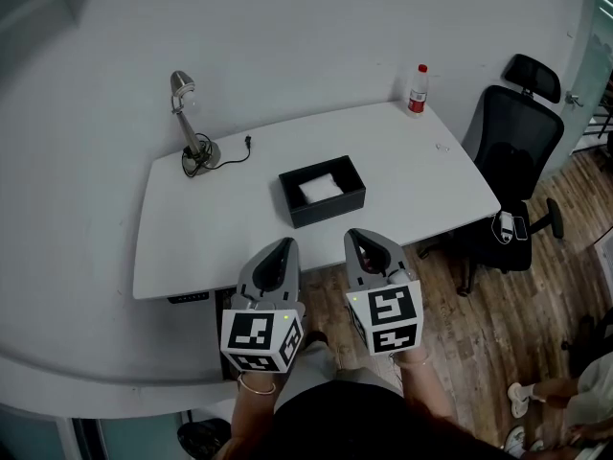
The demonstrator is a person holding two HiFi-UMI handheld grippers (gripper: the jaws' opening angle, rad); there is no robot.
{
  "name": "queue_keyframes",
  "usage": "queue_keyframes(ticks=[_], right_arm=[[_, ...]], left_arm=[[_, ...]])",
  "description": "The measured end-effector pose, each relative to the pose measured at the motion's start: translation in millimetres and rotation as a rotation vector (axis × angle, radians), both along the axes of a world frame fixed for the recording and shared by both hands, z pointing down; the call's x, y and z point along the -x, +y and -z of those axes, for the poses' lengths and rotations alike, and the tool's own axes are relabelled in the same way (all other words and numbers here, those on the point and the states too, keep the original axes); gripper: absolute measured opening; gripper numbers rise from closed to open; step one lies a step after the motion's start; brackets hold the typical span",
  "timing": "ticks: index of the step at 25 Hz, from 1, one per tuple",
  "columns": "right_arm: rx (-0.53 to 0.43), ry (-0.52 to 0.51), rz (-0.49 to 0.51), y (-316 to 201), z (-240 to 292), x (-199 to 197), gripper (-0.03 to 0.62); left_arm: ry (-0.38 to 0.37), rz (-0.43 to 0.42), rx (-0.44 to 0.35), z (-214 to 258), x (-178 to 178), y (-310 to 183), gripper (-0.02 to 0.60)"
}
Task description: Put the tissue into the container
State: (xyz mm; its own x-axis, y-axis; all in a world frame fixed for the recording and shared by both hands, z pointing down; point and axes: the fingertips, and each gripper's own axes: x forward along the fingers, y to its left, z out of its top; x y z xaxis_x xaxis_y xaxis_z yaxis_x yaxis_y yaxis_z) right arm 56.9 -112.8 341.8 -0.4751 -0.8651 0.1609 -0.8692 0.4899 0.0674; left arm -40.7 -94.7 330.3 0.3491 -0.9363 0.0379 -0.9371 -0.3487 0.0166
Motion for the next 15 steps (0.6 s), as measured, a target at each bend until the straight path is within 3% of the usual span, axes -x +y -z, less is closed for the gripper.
queue_keyframes(ticks=[15], right_arm=[[-0.076, 0.001, 0.032, 60.0, 8.3, -18.7, 0.02]], left_arm=[[-0.035, 0.055, 0.001, -4.8, -12.6, 56.8, 0.028]])
